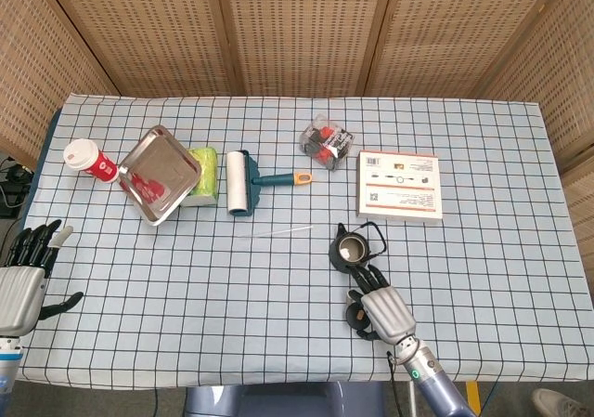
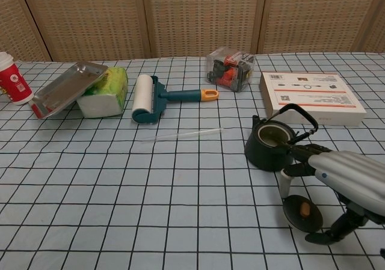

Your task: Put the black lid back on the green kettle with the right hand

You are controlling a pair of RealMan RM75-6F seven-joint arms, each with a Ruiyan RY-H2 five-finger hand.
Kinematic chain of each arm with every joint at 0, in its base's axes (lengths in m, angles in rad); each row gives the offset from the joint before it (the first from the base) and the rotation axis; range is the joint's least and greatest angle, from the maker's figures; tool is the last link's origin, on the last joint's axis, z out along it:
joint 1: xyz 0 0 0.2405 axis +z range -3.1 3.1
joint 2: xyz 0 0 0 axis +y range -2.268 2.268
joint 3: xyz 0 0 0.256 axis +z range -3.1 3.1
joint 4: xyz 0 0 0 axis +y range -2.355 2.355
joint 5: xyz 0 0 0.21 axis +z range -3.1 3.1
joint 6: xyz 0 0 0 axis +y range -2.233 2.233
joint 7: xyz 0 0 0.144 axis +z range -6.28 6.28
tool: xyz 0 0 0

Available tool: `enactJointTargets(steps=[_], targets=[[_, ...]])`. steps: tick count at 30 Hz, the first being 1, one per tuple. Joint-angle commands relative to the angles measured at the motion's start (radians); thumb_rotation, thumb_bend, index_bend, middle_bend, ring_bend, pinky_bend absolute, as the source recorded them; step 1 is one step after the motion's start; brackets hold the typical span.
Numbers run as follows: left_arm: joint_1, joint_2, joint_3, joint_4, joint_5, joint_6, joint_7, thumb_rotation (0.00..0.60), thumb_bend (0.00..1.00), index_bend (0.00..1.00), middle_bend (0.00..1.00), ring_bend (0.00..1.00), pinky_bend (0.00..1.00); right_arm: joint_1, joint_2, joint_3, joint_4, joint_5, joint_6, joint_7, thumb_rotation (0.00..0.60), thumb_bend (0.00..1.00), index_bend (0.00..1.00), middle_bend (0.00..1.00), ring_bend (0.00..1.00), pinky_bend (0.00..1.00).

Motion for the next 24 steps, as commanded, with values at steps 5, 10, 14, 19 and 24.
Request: enactJointTargets(steps=[5,10,14,19,24], targets=[[0.000,-0.001,0.000,0.000,0.000,0.000,0.003,0.600,0.07,0.00,0.00,0.00,0.00,-0.004,0.026,0.002,-0.032,-0.019,0.031,-0.004,0.600,0.32,0.54,0.09,0.00,0.00],[0.000,-0.001,0.001,-0.002,0.002,0.002,0.004,0.600,0.07,0.00,0.00,0.00,0.00,-0.003,0.058,0.013,-0.076,-0.030,0.055,-0.025,0.600,0.32,0.54,0.09,0.00,0.00],[0.001,-0.001,0.001,-0.001,0.002,0.003,0.002,0.600,0.07,0.00,0.00,0.00,0.00,0.001,0.084,0.030,-0.120,-0.033,0.073,-0.050,0.600,0.32,0.54,0.09,0.00,0.00],[0.000,0.000,0.001,-0.001,0.002,0.002,0.001,0.600,0.07,0.00,0.00,0.00,0.00,0.011,0.107,0.054,-0.166,-0.024,0.078,-0.080,0.600,0.32,0.54,0.09,0.00,0.00],[-0.001,0.001,-0.002,-0.001,-0.003,0.000,0.000,0.600,0.07,0.00,0.00,0.00,0.00,0.038,0.111,0.098,-0.187,0.021,0.052,-0.096,0.600,0.33,0.54,0.09,0.00,0.00]])
